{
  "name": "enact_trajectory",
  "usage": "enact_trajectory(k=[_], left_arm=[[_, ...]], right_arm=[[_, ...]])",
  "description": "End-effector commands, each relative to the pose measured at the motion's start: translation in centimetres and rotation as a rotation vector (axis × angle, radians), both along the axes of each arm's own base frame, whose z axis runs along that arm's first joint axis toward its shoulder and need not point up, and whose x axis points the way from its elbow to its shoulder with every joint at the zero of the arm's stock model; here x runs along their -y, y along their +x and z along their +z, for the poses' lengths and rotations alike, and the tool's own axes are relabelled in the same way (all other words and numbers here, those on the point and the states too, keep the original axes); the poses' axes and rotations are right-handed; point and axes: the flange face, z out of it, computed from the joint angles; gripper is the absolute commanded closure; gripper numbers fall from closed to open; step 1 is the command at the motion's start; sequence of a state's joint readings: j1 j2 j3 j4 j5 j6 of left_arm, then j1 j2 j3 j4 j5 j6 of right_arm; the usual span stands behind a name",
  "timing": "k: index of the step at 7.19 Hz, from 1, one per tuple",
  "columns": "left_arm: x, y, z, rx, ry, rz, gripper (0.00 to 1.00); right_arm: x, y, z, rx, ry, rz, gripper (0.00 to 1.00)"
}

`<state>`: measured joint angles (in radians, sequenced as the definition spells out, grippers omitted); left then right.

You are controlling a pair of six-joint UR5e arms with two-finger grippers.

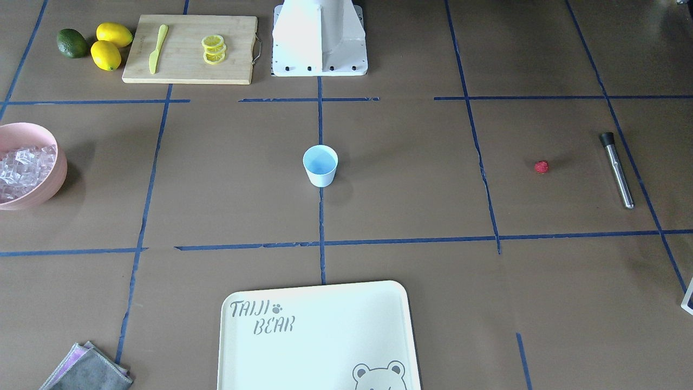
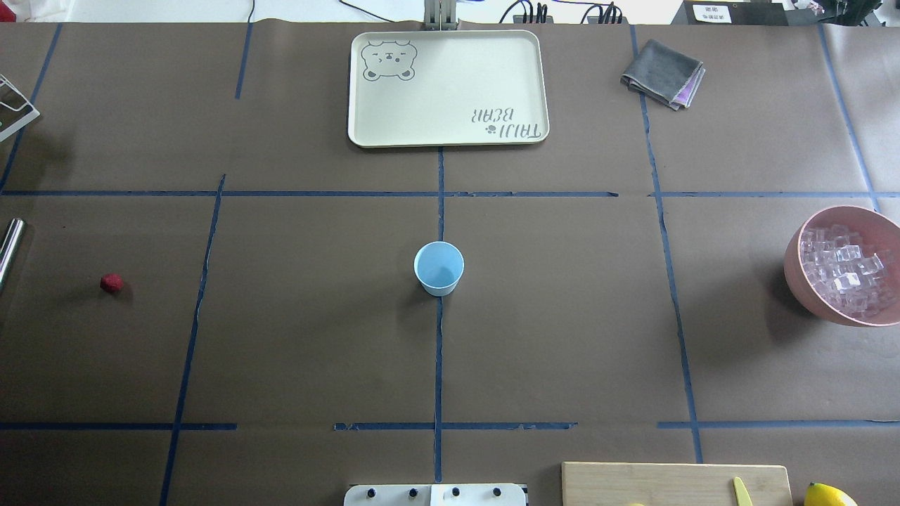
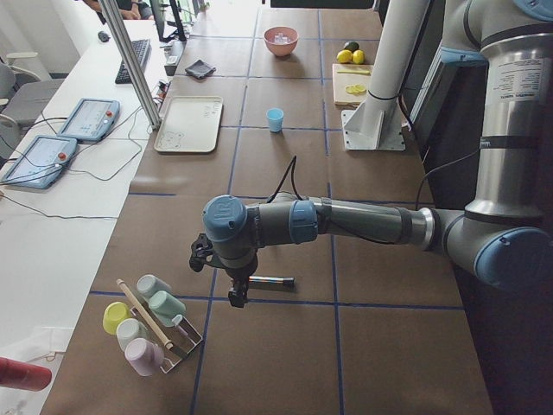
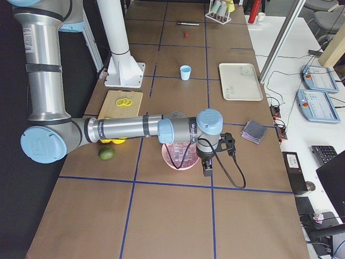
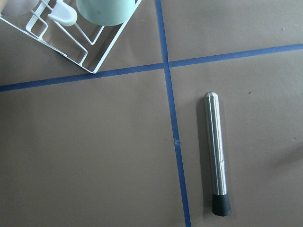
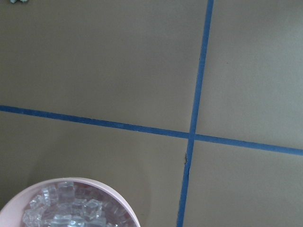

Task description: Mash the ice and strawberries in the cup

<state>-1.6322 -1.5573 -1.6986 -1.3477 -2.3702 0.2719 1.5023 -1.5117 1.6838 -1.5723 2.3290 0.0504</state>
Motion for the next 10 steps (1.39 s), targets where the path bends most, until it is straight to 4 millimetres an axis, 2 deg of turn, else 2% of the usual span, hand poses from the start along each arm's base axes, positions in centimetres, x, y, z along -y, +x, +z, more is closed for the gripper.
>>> enact_trajectory(k=[1, 2, 3, 4, 5, 6, 7, 9, 10], left_arm=[[0.0, -0.1, -0.1, 0.000, 0.004, -0.002, 0.00], [0.0, -0.1, -0.1, 0.000, 0.005, -0.001, 0.00], [0.0, -0.1, -0.1, 0.000, 0.005, -0.001, 0.00], [0.0, -0.1, -0.2, -0.001, 0.008, -0.001, 0.00], [0.0, -0.1, -0.4, 0.001, 0.011, -0.001, 0.00], [-0.3, -0.1, -0.4, 0.001, 0.011, -0.001, 0.00], [-0.3, -0.1, -0.4, 0.001, 0.013, -0.001, 0.00], [-0.3, -0.1, -0.5, 0.001, 0.015, -0.001, 0.00], [-0.3, 0.0, -0.5, -0.001, 0.015, -0.001, 0.00]], right_arm=[[-0.7, -3.1, -3.6, 0.013, -0.049, 0.072, 0.01], [-3.6, -4.0, -3.9, 0.016, -0.053, 0.056, 0.02], [-5.2, -6.0, -6.1, 0.030, -0.089, 0.092, 0.02], [-6.9, -8.8, -7.5, 0.031, -0.119, 0.094, 0.02], [-9.0, -10.2, -5.7, 0.025, -0.079, 0.088, 0.03], [-10.4, -12.2, -5.1, 0.027, -0.053, 0.151, 0.03], [-11.4, -12.4, -3.6, 0.036, -0.054, 0.159, 0.04], [-11.7, -14.1, -0.8, 0.014, -0.105, 0.127, 0.07], [-11.7, -14.6, -0.6, 0.013, -0.107, 0.116, 0.12]])
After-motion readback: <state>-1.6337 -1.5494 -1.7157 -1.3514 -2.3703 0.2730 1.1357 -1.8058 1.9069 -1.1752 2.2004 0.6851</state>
